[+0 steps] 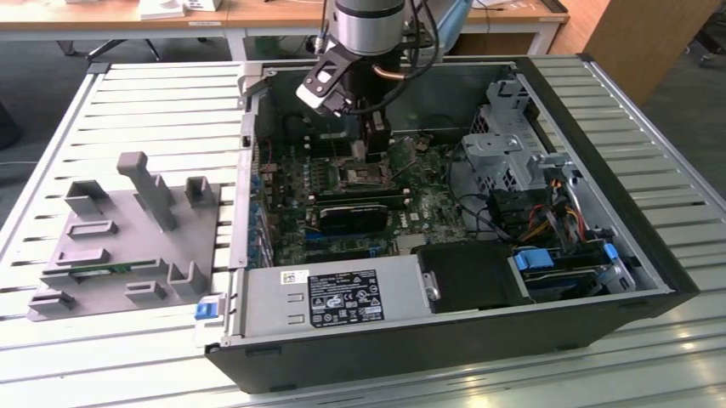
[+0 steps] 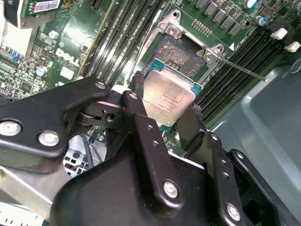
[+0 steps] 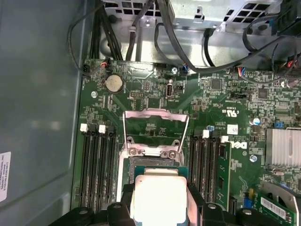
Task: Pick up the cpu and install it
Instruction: 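Place the cpu into insertion slot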
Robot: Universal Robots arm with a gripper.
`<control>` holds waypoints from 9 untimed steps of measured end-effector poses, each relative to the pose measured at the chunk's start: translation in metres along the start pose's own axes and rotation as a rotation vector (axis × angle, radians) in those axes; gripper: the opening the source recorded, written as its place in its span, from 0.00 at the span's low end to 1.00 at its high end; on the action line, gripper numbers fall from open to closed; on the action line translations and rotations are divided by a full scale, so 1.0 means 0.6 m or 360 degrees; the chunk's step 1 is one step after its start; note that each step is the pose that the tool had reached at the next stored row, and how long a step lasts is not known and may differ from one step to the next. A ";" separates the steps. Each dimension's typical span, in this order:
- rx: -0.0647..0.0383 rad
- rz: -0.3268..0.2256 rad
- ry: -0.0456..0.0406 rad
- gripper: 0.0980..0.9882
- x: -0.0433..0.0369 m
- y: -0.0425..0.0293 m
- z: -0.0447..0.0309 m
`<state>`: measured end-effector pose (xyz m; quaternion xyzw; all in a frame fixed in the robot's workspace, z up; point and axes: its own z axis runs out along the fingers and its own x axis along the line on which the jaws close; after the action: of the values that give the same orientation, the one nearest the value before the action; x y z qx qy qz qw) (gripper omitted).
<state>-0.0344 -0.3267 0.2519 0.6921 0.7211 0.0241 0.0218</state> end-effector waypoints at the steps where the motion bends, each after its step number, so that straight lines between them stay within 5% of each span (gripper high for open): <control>1: 0.0000 0.0002 0.0000 0.48 0.001 -0.001 0.001; 9: 0.0000 0.0007 0.0000 0.48 0.006 -0.004 0.021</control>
<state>-0.0361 -0.3230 0.2390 0.6937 0.7195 0.0241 0.0219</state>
